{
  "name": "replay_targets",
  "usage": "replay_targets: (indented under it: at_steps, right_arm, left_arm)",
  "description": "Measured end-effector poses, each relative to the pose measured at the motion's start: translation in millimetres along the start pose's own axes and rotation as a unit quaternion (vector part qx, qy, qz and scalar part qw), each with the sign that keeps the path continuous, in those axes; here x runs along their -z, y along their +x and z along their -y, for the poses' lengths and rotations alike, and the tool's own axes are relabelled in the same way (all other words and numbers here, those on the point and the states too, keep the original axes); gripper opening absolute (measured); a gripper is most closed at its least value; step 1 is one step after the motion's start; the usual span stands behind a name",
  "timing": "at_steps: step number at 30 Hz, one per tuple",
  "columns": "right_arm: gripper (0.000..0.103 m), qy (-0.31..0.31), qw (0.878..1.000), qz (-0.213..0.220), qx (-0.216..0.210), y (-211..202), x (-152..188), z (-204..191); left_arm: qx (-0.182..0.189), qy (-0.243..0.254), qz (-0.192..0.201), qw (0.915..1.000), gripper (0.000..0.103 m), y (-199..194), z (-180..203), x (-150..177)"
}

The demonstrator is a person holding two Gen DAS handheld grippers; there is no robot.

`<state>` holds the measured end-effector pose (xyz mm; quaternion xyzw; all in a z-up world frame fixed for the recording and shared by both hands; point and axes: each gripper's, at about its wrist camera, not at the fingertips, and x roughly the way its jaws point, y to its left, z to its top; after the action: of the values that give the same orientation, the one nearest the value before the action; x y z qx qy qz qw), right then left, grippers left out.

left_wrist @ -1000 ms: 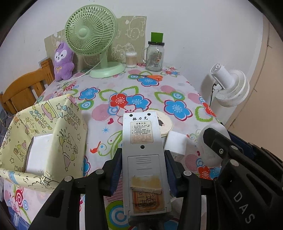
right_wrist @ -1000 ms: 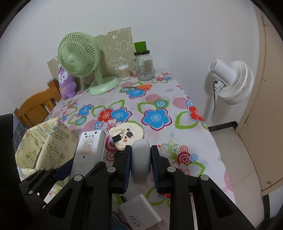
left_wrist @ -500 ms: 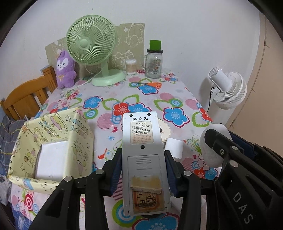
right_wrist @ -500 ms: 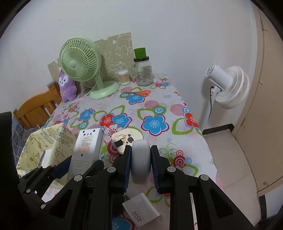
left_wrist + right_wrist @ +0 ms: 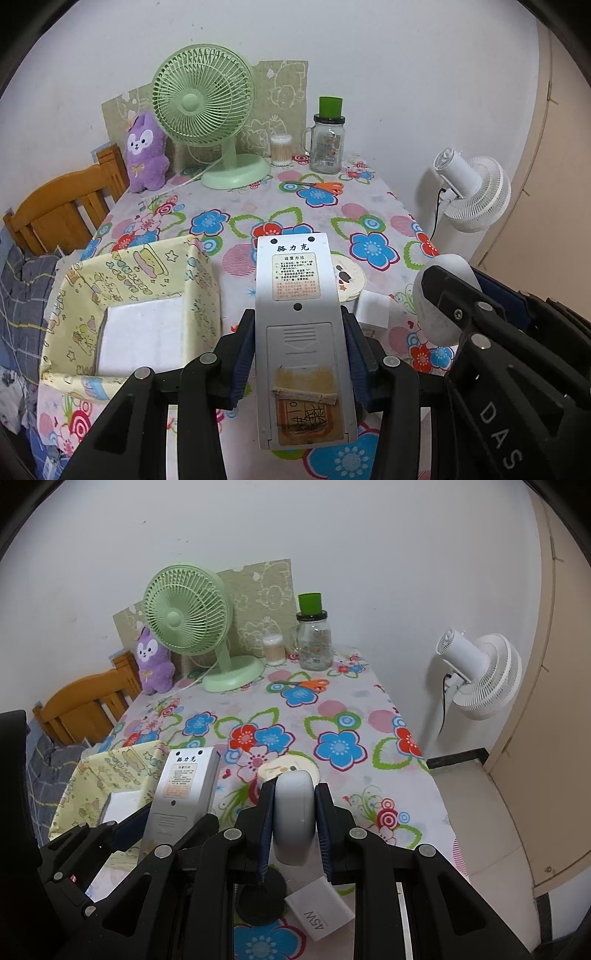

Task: Organize rigid objects
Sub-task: 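Carry the oval case with the right tool while the left tool carries the strip to the box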

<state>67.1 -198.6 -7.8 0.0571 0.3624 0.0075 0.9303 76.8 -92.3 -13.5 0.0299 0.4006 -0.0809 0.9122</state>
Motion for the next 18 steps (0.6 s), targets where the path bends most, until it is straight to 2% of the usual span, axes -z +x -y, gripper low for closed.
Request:
replay_targets:
  at_steps: [10, 18]
  right_arm:
    - [0.025, -0.016, 1.0, 0.002, -0.007, -1.2, -7.7, -31.2]
    - [0.025, -0.033, 0.999, -0.007, -0.022, 7.7, -13.8, -60.4]
  left_arm:
    - [0.0, -0.014, -0.005, 0.9999, 0.046, -7.3, -29.2, -3.2]
    - [-0.025, -0.023, 0.001, 0.9994, 0.046, -11.2, -56.2, -6.1]
